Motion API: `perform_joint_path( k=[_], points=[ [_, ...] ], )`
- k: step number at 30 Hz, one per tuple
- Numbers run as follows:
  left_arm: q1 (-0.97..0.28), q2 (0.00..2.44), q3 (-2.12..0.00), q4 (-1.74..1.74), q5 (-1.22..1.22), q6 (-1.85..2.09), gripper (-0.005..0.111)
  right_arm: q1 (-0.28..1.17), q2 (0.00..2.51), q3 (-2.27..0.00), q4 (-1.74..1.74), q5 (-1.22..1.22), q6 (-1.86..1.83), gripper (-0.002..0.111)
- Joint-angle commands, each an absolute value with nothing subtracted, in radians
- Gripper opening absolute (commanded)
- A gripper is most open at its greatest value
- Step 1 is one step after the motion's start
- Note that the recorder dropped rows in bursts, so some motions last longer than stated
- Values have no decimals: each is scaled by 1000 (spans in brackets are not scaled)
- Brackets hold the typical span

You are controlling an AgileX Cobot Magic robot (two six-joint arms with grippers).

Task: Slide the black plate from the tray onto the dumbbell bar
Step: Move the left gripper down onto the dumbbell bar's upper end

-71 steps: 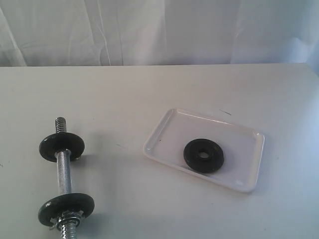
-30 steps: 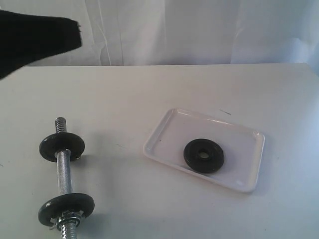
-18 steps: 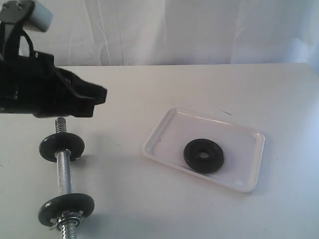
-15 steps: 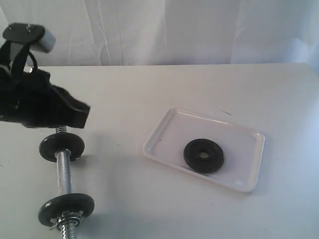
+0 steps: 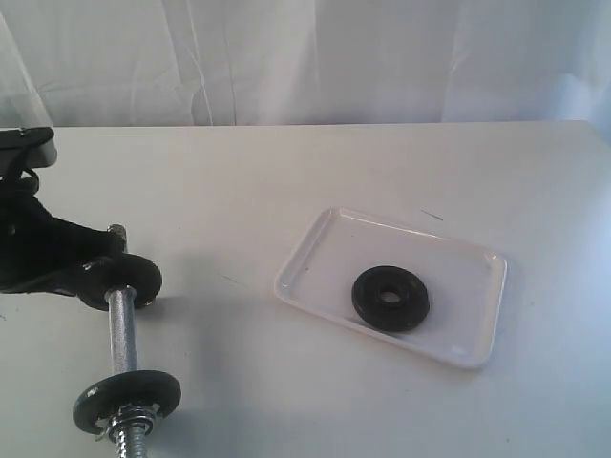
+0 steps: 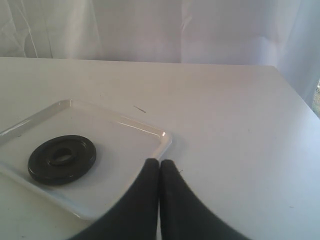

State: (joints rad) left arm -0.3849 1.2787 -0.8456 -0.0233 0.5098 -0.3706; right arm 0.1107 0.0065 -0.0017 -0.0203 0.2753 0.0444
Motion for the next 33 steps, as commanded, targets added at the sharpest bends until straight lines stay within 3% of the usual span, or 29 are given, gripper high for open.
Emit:
perform_joint_path(
  k=[1, 3, 10, 33],
  points=[
    [-381, 1322, -850, -60, 529, -394, 3, 109, 0, 0, -22, 263, 41, 0],
    [-381, 1342, -850, -66, 523, -413, 13, 109, 0, 0, -22, 261, 41, 0],
    [-381, 1410, -850, -66, 463, -507, 68, 109, 0, 0, -22, 261, 41, 0],
    [-381, 1654, -850, -148, 268, -528, 68, 109, 0, 0, -22, 263, 41, 0]
  ],
)
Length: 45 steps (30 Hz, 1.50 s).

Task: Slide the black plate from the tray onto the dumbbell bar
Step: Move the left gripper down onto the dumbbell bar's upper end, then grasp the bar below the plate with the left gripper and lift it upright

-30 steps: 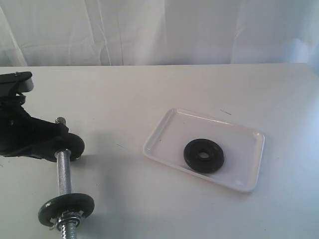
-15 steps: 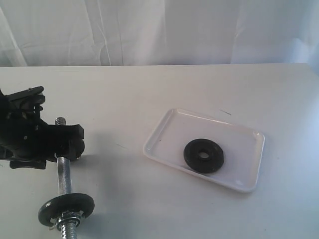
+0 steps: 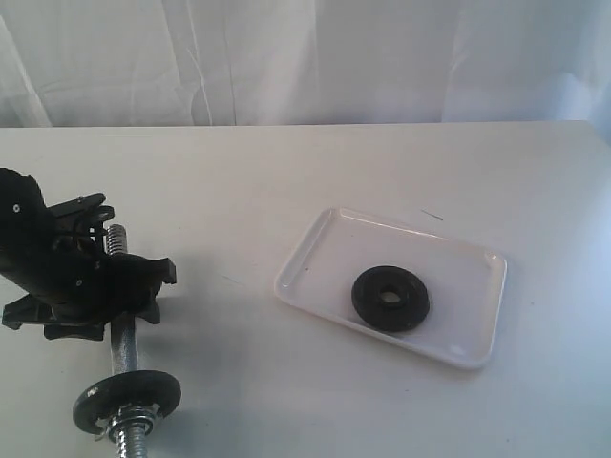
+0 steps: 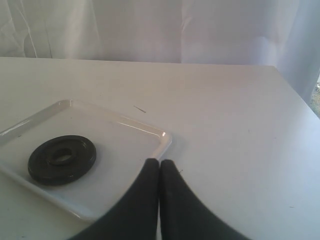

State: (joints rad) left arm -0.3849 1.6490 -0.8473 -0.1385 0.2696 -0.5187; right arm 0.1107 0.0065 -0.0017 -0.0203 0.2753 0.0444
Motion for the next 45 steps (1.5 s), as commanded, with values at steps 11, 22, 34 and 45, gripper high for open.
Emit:
perform_joint_path(
  k=[11, 22, 34, 45],
  points=[
    [-381, 1681, -850, -148, 255, -526, 47, 109, 0, 0, -22, 260, 41, 0],
    [-381, 1681, -850, -148, 311, -444, 0, 109, 0, 0, -22, 260, 41, 0],
    [-383, 1579, -851, -148, 397, -180, 0, 109, 0, 0, -22, 260, 41, 0],
    [-426, 1489, -851, -152, 417, 59, 0, 109, 0, 0, -22, 260, 41, 0]
  ],
)
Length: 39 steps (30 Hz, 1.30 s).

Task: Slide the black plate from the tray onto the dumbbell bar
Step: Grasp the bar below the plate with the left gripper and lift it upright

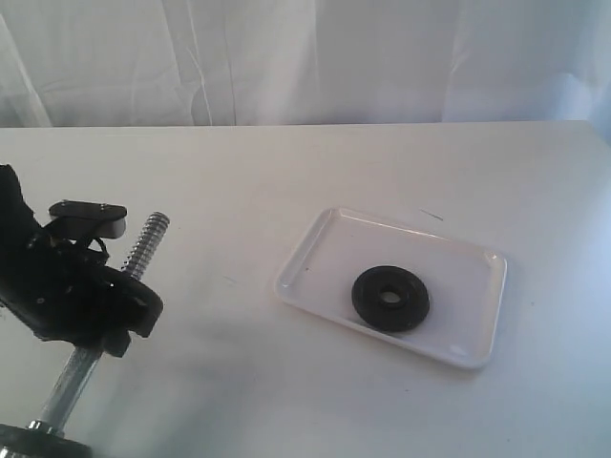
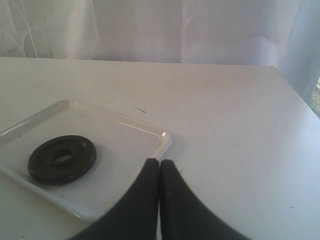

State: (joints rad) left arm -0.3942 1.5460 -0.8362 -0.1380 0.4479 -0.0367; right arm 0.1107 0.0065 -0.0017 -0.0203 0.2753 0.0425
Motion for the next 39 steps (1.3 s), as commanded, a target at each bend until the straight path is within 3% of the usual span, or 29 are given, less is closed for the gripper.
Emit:
perform_joint_path(
  k=[1, 19, 39],
  points=[
    [-439, 1485, -851, -152, 417, 90, 0, 109, 0, 0, -22, 260, 41, 0],
    [-652, 1484, -851, -154, 423, 424, 0, 109, 0, 0, -22, 260, 41, 0],
    [-690, 1466, -851, -155, 412, 430, 0, 109, 0, 0, -22, 258, 41, 0]
  ],
)
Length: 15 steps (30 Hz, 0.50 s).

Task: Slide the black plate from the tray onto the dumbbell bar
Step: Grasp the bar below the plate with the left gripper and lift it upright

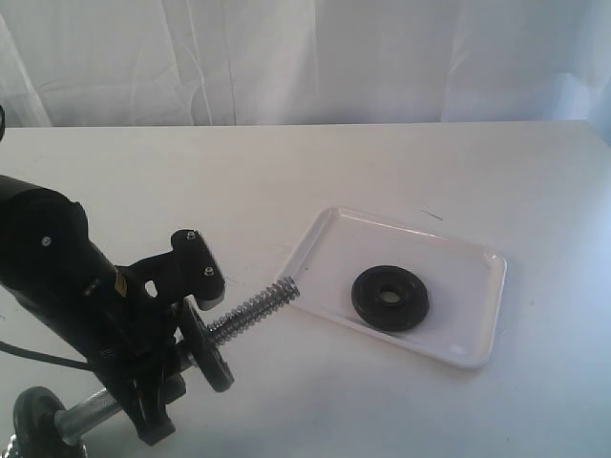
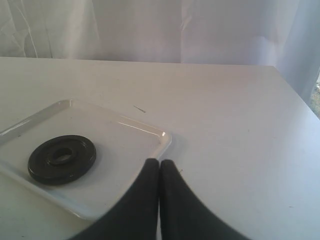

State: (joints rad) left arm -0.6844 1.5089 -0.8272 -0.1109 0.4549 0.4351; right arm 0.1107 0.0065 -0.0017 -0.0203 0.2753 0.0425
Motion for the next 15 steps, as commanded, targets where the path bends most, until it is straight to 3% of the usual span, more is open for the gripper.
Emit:
perform_joint_path(
  k=[1, 15],
  points=[
    [-690, 1466, -851, -155, 412, 430, 0, 109, 0, 0, -22, 238, 41, 0],
    [-690, 1466, -851, -155, 412, 430, 0, 109, 0, 0, -17, -572, 141, 0]
  ],
)
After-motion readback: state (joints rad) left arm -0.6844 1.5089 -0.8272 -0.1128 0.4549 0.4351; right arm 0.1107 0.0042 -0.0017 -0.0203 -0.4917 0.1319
